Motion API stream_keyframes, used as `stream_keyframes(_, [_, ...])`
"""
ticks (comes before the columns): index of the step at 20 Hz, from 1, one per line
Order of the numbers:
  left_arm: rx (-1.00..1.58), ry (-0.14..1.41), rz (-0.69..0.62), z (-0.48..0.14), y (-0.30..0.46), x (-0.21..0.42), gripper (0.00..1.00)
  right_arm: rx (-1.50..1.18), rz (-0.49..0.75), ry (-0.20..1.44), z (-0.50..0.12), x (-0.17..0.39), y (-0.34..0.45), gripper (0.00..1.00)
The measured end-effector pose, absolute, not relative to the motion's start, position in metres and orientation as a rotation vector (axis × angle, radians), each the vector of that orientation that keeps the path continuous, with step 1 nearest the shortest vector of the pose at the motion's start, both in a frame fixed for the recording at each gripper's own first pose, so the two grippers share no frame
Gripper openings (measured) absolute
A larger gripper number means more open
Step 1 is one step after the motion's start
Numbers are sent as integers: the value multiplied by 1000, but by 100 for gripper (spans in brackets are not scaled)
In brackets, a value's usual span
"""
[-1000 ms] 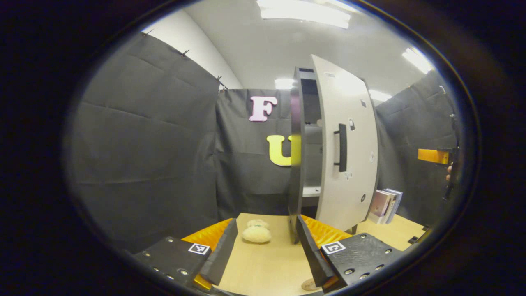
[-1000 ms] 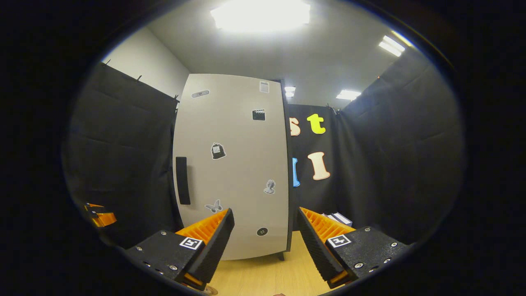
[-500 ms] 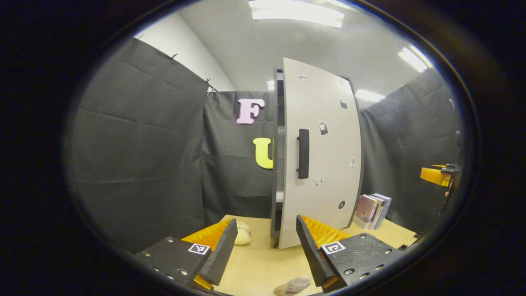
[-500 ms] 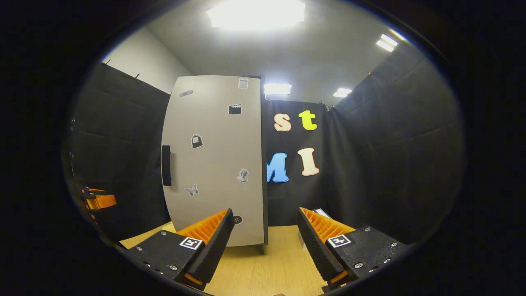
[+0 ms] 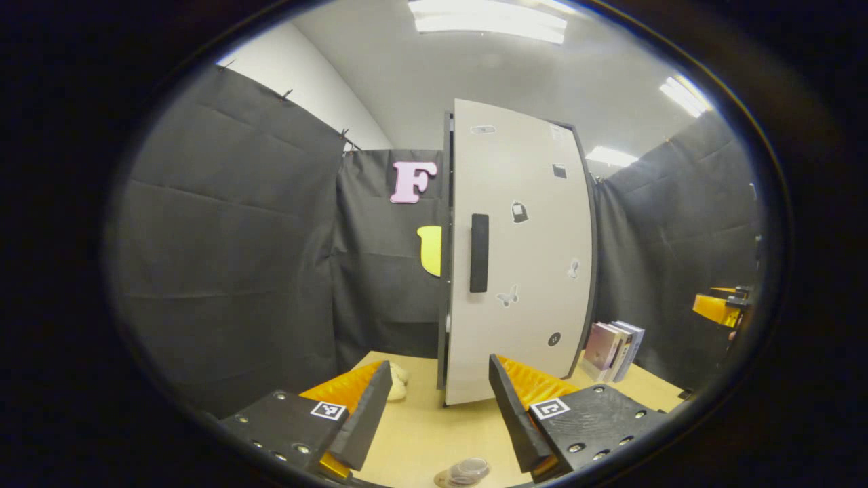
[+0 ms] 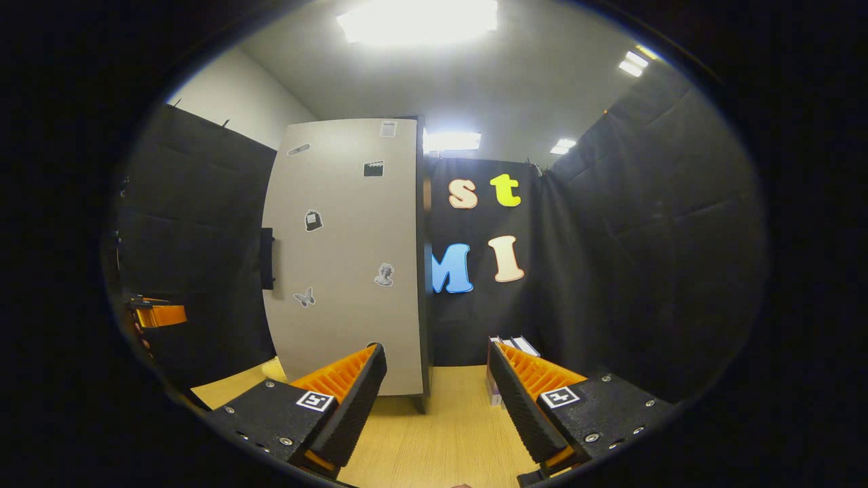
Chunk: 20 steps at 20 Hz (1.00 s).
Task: Open the cabinet door with the right hand, grasp the bottle in the cabinet with the left hand and place it on the coaster, then close the cabinet door with the right hand.
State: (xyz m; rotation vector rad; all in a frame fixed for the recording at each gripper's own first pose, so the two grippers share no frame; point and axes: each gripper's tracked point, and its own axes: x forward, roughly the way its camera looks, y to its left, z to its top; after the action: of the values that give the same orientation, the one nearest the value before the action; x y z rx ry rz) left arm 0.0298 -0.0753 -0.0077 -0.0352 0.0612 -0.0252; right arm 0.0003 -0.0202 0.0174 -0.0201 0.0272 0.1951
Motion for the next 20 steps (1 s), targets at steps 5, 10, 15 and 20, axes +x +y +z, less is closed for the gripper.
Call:
stream_keyframes(5, [-23, 63, -12, -6, -75, 30, 87, -23, 197, 23, 18, 3, -20, 94])
stream_keyframes(10, [-18, 59, -10, -3, -71, 31, 87, -35, 188, 19, 18, 3, -19, 94])
stream_keyframes(15, [-23, 57, -13, -2, -68, 32, 87, -35, 172, 7, 17, 12, -27, 94])
stream_keyframes(20, [-23, 59, -19, -2, -65, 28, 87, -28, 159, 6, 17, 10, -26, 94])
